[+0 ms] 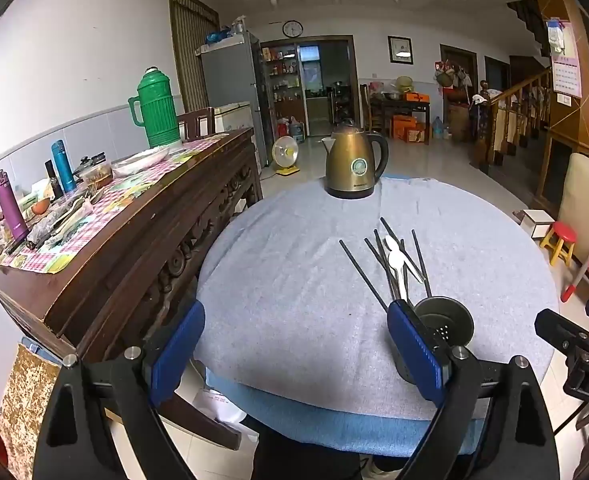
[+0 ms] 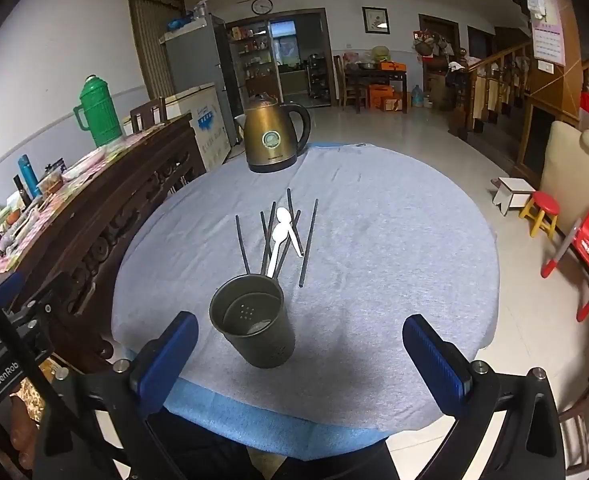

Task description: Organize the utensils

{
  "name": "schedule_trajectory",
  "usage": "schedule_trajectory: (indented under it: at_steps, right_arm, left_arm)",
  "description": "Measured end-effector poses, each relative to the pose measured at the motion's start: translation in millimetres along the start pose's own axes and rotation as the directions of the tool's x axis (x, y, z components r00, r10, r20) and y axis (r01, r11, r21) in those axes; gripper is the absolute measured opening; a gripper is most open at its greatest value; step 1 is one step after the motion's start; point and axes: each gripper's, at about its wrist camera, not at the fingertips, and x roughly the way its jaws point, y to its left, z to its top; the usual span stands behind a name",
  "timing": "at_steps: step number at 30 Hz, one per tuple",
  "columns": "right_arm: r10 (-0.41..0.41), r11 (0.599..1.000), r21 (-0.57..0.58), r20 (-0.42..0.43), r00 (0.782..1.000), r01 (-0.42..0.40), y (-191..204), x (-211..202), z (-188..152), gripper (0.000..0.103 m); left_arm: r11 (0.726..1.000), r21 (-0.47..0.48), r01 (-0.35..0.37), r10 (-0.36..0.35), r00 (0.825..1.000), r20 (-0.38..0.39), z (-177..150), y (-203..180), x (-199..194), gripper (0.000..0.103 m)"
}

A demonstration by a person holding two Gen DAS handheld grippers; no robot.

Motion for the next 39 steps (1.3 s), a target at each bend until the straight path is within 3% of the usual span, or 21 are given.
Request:
schedule_trajectory:
  at_steps: [39]
  right_arm:
    - [-0.038, 0.997, -0.069, 0.069, 0.997, 0.043, 19.7, 4.1, -7.5, 0.103]
  left_arm:
    - [1.0, 0.001, 0.012, -0.012, 1.0, -0.016, -6.1, 1.0, 7.7, 0.093]
